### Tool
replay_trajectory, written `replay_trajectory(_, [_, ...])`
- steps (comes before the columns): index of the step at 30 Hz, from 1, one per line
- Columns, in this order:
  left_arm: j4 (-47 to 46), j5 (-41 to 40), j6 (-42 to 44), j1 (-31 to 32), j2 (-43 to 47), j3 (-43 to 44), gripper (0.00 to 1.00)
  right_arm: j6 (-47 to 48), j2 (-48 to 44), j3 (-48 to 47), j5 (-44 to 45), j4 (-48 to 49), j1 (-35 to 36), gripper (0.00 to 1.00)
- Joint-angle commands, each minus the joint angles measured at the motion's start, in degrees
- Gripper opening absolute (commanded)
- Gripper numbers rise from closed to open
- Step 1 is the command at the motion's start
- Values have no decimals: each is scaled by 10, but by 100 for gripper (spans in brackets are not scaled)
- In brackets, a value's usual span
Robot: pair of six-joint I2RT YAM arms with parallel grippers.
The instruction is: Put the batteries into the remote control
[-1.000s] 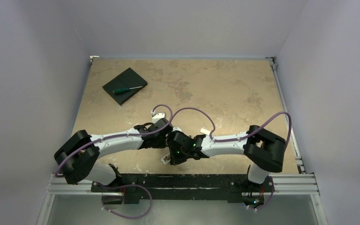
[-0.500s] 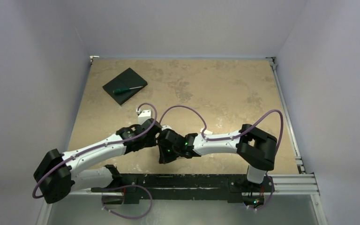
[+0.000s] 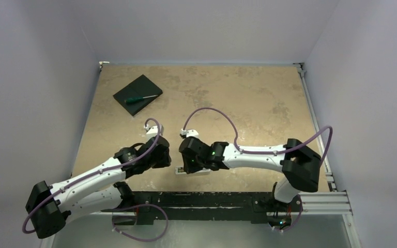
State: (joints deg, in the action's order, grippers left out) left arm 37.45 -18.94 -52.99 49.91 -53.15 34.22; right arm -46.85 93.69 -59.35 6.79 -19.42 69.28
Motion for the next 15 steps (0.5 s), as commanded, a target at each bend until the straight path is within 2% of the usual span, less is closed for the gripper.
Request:
replay_trajectory(1, [-8,28,-5,1,20,-5,36,22,-36,-38,77,-68,-1,28])
replay_trajectory(8, [-2,63,12,0,26,10,38,27,-61,-52,141,-122,-13,51])
replay_trajectory(11, [13,76,25,1,31,34,38,42,-72,-50,158,-138,-31,56])
replay_trajectory(15, [29,80,41,0,39,57,39,84,-85,-48,145,-145,-74,58])
